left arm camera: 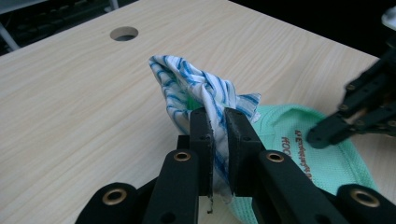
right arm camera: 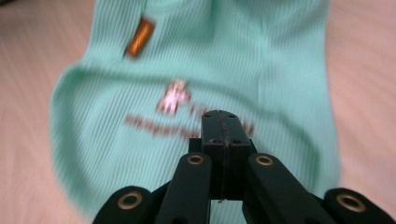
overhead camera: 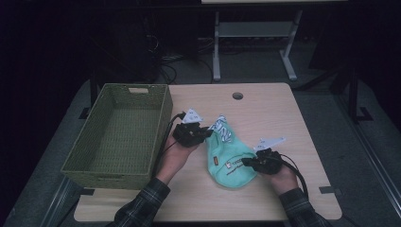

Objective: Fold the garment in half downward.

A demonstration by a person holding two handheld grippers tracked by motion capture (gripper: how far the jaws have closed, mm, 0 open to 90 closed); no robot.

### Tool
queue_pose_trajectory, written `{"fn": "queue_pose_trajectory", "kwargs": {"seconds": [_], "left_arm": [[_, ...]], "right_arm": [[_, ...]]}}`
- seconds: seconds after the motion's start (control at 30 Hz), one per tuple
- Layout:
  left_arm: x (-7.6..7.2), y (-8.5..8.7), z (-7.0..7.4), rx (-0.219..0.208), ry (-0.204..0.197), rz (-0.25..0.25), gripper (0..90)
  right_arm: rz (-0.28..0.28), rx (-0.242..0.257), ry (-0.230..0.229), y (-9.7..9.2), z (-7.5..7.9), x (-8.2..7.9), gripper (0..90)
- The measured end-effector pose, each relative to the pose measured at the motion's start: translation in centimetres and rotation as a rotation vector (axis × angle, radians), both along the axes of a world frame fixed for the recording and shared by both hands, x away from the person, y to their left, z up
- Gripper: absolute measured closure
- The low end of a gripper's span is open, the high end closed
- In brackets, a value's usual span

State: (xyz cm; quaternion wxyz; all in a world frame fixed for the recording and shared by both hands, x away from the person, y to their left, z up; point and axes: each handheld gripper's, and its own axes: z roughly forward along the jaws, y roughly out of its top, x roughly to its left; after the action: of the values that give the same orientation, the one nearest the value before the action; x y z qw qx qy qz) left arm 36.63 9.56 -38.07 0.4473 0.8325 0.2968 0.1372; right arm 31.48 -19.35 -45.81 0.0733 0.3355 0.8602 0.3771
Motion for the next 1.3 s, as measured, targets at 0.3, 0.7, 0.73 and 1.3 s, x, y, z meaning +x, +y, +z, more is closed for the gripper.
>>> {"fn": "queue_pose_trajectory", "kwargs": {"seconds": [0.3,0.7,0.73,1.3], "left_arm": [[0.0,0.6,0.2,-0.01,-0.007,0.009,82.1],[-0.9,-0.3,0.2,-0.024,-0.007,-0.09,82.0],[-1.0,-0.4,0.2,-0.025,-0.009,-0.102,81.9],[-3.6,-2.7,0.2,-0.031,0.007,-0.272,81.7]], "right_arm": [[0.005,-0.036,0.022,-0.4,-0.8,-1.2,89.9],[0.004,-0.036,0.022,-0.2,-1.0,-1.0,90.0],[0.002,-0.035,0.024,-0.2,-1.0,-1.0,90.0],[-0.006,-0.029,0.026,-0.3,-1.0,-1.0,90.0]]}}
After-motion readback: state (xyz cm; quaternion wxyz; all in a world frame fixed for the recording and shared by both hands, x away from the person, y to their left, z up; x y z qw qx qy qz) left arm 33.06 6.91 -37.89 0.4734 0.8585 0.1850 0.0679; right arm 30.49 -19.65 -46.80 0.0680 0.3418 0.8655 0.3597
